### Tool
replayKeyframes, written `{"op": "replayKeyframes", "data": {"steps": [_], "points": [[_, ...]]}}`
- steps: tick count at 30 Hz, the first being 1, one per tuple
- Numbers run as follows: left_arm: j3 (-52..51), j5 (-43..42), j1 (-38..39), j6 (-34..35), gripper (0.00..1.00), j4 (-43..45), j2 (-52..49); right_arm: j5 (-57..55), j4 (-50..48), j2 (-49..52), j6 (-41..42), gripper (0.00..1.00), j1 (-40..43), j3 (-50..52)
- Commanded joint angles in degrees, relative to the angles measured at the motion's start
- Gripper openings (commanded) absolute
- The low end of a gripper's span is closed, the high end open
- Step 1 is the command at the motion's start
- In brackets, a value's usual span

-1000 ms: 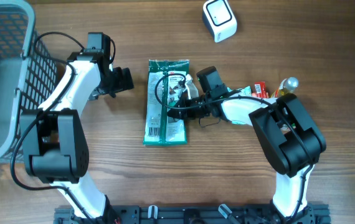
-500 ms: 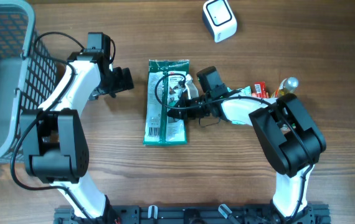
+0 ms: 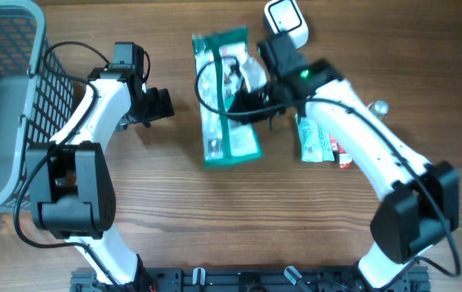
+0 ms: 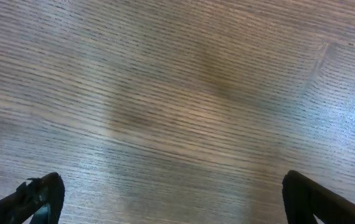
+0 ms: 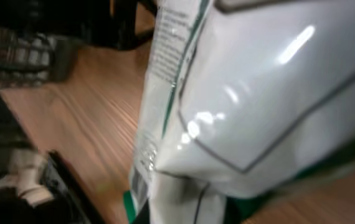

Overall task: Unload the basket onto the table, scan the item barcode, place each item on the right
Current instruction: 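Lift the gloves packet with the right gripper up to the white scanner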

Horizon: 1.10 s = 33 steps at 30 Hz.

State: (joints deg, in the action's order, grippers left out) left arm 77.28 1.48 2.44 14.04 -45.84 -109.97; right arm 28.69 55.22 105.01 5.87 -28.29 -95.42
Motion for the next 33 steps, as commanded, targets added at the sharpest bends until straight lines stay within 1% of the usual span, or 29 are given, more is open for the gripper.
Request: {"op": "replayKeyframes", "data": {"steps": [1,3,7,9,11,14,19,22,23,26,29,31,33], "points": [[0.6,0.5,0.1,0.1,1.0,0.2,0.8,-13.4,6.2,-1.9,-12.0,0.04,0.2,-12.6],[0.6,0.5,0.1,0.1,1.0,0.2,0.8,-19.6,7.4,-1.9,-15.5,0.04,0.2,-16.5],[0.6,0.5,0.1,0.1,1.0,0.2,0.8,-28.2,5.4,-1.1,-24.1,0.05,0.2,-16.5],[0.6,0.5,0.1,0.1,1.0,0.2,0.8,-31.7,2.8,-0.1,-26.5,0.04,0.2,-16.3],[0.6,0.5,0.1,0.1,1.0,0.2,0.8,-35.9,-0.6,1.6,-31.3,0.04,0.2,-16.3],[0.6,0.5,0.1,0.1,1.0,0.2,0.8,-42.3,-5.5,4.0,-36.3,0.04,0.2,-16.3],[0.6,0.5,0.1,0.1,1.0,0.2,0.8,-55.9,-17.9,10.8,-42.2,0.04,0.2,-16.3],[0.6,0.5,0.1,0.1,1.0,0.2,0.8,-61.3,-25.6,15.5,-46.5,0.04,0.2,-16.3],[0.6,0.5,0.1,0.1,1.0,0.2,0.8,-62.9,-28.4,17.0,-48.3,0.04,0.2,-16.3],[0.6,0.5,0.1,0.1,1.0,0.2,0.8,-69.1,-39.8,22.9,-57.5,0.04,0.2,-16.3],[0.6,0.5,0.1,0.1,1.0,0.2,0.8,-72.1,-48.4,26.8,-63.7,0.05,0.2,-16.3],[0.6,0.5,0.1,0.1,1.0,0.2,0.8,-72.4,-52.9,29.2,-64.8,0.04,0.2,-16.3],[0.6,0.5,0.1,0.1,1.0,0.2,0.8,-72.4,-55.1,30.7,-64.8,0.04,0.2,-16.3]]}}
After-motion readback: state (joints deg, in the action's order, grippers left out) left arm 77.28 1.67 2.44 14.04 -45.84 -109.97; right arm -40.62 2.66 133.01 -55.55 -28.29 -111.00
